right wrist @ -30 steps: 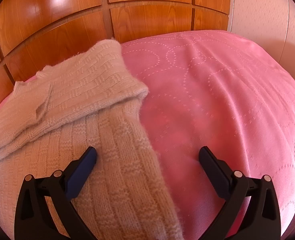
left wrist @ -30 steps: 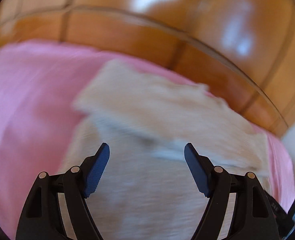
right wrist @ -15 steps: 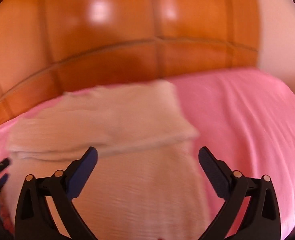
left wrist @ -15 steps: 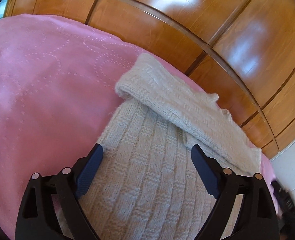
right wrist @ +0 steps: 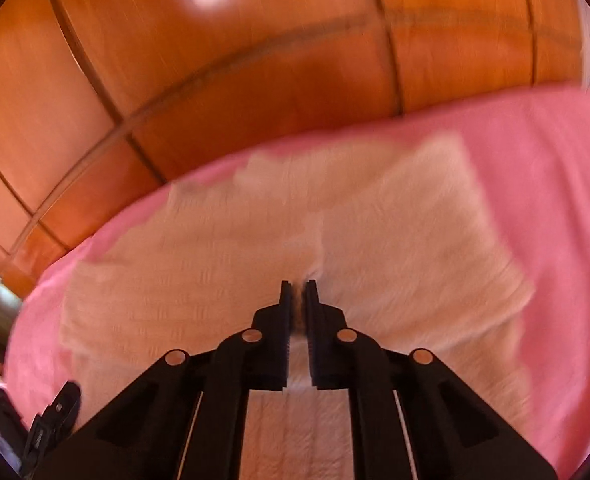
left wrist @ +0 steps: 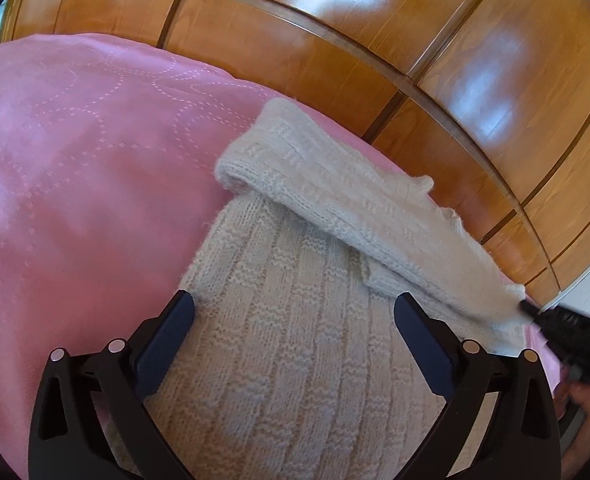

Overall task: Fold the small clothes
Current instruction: 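Grasp the folded side edge with the right gripper and fold it inward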

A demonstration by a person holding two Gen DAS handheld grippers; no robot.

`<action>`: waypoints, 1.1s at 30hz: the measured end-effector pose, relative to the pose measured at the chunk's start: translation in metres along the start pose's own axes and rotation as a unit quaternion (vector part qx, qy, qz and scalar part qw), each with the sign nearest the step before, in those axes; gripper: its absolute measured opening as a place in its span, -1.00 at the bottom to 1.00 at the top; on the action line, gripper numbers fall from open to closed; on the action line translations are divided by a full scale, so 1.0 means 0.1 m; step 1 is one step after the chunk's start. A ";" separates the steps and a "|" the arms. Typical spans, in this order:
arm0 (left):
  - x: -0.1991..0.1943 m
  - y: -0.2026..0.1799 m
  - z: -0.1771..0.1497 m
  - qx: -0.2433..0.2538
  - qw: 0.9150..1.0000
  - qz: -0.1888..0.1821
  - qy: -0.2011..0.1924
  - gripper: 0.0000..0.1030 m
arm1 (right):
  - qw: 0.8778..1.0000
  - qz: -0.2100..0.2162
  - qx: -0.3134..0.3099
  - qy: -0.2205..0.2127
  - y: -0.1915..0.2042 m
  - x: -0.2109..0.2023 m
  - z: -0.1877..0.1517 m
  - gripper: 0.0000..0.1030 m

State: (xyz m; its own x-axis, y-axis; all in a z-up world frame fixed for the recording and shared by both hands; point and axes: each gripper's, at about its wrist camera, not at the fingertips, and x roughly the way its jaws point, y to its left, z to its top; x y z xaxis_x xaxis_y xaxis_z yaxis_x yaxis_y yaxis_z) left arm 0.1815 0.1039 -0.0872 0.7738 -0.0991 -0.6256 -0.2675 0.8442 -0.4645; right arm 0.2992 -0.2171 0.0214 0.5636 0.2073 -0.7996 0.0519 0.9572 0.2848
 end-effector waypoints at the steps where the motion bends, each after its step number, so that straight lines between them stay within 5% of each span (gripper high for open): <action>1: 0.00 0.00 0.00 0.000 1.000 0.000 0.000 0.92 | 1.000 -0.007 -0.001 -0.014 -0.01 -0.04 0.05 -0.91; 4: 0.01 0.00 0.00 0.000 1.000 -0.001 0.000 0.92 | 0.999 -0.043 -0.019 -0.015 -0.04 0.03 0.07 -0.91; 7: 0.01 0.00 0.00 0.002 1.000 -0.001 0.000 0.92 | 0.997 -0.068 -0.027 0.033 -0.15 0.31 -0.13 -0.85; 14: 0.04 0.00 0.01 0.004 1.000 0.000 0.003 0.92 | 0.996 -0.088 -0.032 0.005 -0.22 0.31 -0.21 -0.53; 16: 0.04 0.00 0.01 0.003 1.000 -0.002 0.003 0.92 | 0.994 -0.109 -0.023 -0.001 -0.25 0.22 -0.22 0.09; 17: 0.04 0.01 0.01 0.002 1.000 -0.002 0.003 0.92 | 0.991 -0.130 -0.018 -0.008 -0.22 0.13 -0.27 0.65; 21: 0.03 0.01 0.01 0.003 1.000 -0.001 0.004 0.92 | 0.995 -0.094 -0.014 -0.011 -0.22 -0.20 -0.49 0.45; 28: 0.02 0.00 0.03 0.002 1.000 0.003 0.007 0.92 | 0.985 -0.168 -0.040 0.000 -0.32 -0.50 -1.04 0.87; 33: -0.16 0.06 -0.02 -0.006 1.000 0.020 -0.002 0.92 | 0.991 -0.119 0.060 -0.007 -0.76 -0.66 -1.17 0.95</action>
State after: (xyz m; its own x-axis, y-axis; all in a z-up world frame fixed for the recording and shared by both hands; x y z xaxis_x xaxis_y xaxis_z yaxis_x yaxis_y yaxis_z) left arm 0.1661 0.1093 -0.0813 0.7649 -0.0620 -0.6411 -0.3056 0.8412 -0.4460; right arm 0.1615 -0.2798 -0.0091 0.5351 -0.0247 -0.8445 0.2820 0.9474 0.1510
